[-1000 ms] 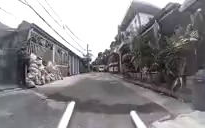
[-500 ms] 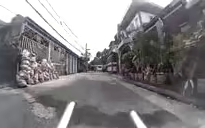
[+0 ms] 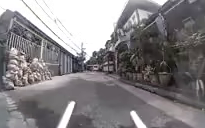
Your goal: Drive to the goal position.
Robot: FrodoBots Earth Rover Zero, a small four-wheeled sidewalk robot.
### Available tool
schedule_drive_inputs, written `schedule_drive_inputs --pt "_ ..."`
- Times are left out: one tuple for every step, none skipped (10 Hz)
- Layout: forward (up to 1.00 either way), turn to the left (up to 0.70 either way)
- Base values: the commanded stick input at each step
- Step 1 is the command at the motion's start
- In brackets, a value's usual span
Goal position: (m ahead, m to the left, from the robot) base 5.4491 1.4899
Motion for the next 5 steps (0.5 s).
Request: schedule_drive_inputs --pt "0.85 0.00" --pt "0.85 0.00" --pt "0.85 0.00" --pt "0.85 0.00" --pt "0.85 0.00"
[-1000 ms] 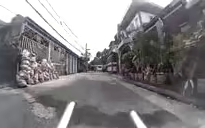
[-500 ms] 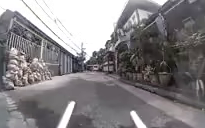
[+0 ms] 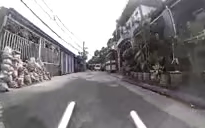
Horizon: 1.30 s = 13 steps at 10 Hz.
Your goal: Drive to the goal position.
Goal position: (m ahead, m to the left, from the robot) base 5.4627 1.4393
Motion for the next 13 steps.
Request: schedule_drive_inputs --pt "0.85 0.00" --pt "0.85 0.00" --pt "0.85 0.00" --pt "0.85 0.00" --pt "0.85 0.00" --pt "0.85 0.00" --pt "0.85 0.00" --pt "0.85 0.00" --pt "0.85 0.00" --pt "0.85 0.00" --pt "0.85 0.00" --pt "0.85 0.00" --pt "0.85 0.00"
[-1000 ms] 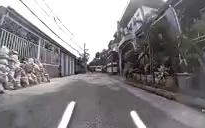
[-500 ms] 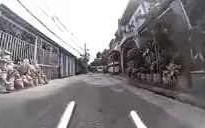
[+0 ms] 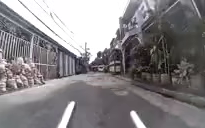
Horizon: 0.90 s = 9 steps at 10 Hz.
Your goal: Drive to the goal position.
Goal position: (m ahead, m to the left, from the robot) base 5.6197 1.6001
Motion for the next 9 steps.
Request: schedule_drive_inputs --pt "0.85 0.00" --pt "0.85 0.00" --pt "0.85 0.00" --pt "0.85 0.00" --pt "0.85 0.00" --pt "0.85 0.00" --pt "0.85 0.00" --pt "0.85 0.00" --pt "0.85 0.00"
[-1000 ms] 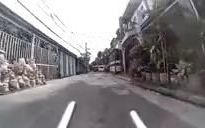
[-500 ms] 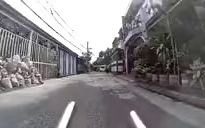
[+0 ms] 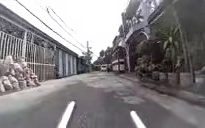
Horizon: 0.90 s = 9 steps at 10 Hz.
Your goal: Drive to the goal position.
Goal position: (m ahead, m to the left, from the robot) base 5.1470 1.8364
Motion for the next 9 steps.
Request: schedule_drive_inputs --pt "0.85 0.00" --pt "0.85 0.00" --pt "0.85 0.00" --pt "0.85 0.00" --pt "0.85 -0.04" --pt "0.85 -0.31" --pt "0.85 -0.34" --pt "0.85 -0.17" --pt "0.85 0.00"
